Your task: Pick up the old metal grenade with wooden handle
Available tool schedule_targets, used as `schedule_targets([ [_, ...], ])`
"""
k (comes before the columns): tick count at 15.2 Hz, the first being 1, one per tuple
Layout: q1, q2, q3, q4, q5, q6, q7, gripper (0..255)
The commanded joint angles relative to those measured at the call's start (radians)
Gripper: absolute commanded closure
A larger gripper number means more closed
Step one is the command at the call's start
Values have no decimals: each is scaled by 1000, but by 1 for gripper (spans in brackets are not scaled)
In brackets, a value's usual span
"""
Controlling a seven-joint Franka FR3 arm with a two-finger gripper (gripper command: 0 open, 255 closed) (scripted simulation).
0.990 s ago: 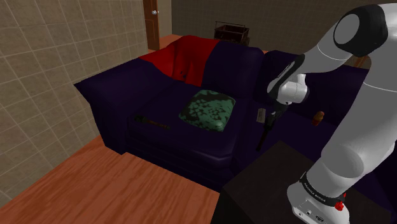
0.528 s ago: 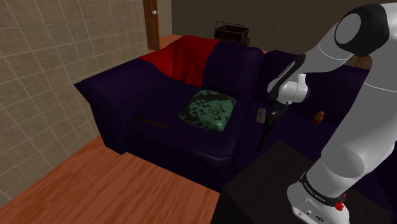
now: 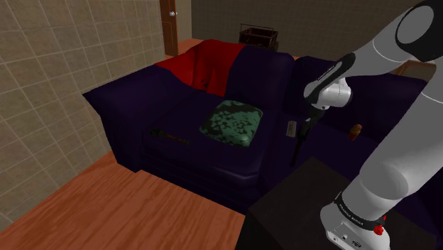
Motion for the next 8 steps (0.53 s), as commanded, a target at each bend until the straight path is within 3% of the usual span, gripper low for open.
schedule_targets([
  [1, -1, -32, -9, 1, -37, -27, 23, 255],
  [8, -6, -109, -12, 12, -114, -102, 81, 255],
])
